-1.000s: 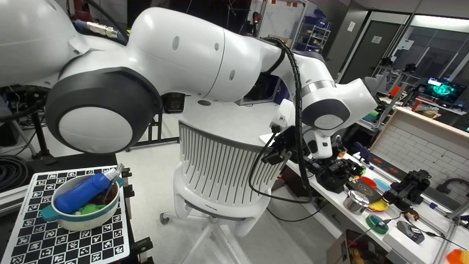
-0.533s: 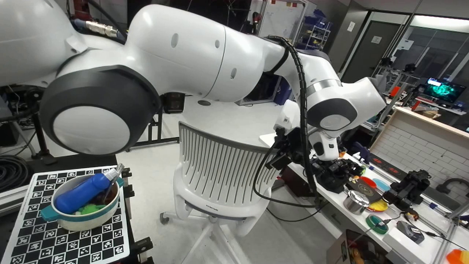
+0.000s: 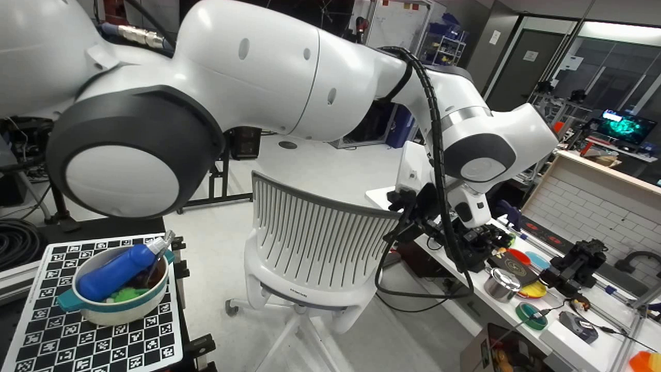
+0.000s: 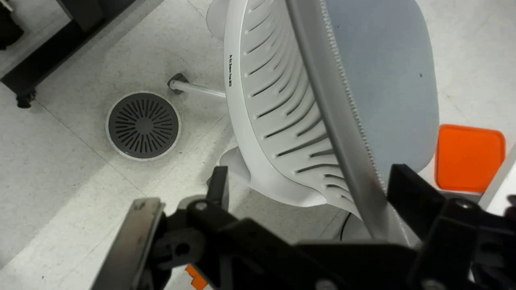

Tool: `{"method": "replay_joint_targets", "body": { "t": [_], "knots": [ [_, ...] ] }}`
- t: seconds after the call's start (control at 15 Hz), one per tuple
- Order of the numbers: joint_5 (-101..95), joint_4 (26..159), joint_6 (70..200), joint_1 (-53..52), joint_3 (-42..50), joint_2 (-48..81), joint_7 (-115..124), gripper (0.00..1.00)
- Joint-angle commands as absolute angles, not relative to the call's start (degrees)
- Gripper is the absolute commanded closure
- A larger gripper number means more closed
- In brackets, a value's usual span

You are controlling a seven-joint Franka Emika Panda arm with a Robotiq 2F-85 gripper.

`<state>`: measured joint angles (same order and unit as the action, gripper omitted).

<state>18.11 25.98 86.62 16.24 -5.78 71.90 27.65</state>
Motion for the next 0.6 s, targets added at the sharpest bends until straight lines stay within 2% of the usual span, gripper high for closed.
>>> {"method": "replay_joint_targets", "body": {
  "t": [0.0,0.53],
  "knots": [
    [16.1,26.3,86.5,16.3,-4.9,70.6,20.8,0.00],
    [15.8,26.5,88.3,16.5,-5.6,70.7,12.6,0.00]
  ]
}}
